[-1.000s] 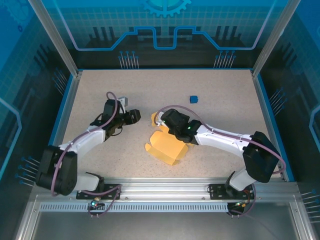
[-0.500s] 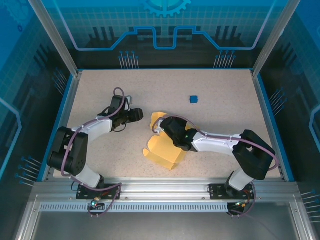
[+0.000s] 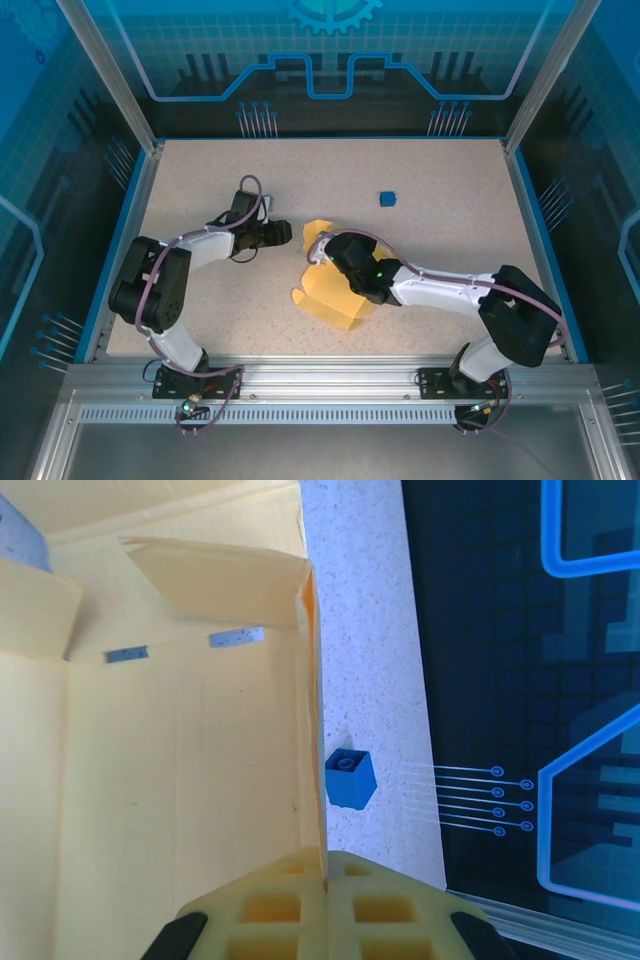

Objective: Fold the paper box

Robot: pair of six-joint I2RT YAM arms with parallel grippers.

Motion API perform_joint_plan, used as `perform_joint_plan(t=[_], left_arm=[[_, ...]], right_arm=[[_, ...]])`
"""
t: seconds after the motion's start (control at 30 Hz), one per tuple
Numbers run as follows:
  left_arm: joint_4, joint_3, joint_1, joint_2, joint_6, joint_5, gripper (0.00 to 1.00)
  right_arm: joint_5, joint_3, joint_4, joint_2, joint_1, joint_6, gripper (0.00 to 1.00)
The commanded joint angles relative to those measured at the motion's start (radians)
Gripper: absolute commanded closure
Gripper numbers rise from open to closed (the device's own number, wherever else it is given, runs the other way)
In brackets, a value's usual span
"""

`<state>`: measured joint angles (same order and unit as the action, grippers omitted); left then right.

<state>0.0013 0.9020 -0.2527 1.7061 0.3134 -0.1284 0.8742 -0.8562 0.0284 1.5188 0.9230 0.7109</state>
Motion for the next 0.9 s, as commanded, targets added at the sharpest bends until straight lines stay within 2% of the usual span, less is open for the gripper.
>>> perform_joint_plan(t=[0.0,0.47,0.87], left_arm=[[0.004,0.043,-0.011,0.025,-0.031,-0.028,0.42],[0.021,0.116,-0.029,0.099,-0.055,-0.052,0.42],[0.023,0.094,-0.033,0.107,-0.086,-0.066,0.42]], right_arm=[[-0.017,0.02,0.027,-0.045,0.017,-0.018,1.0],[0.049,0.121,0.228,0.004,0.043,0.09,1.0],[0.085,0.166,0.329,0.006,0.073,0.127,1.0]])
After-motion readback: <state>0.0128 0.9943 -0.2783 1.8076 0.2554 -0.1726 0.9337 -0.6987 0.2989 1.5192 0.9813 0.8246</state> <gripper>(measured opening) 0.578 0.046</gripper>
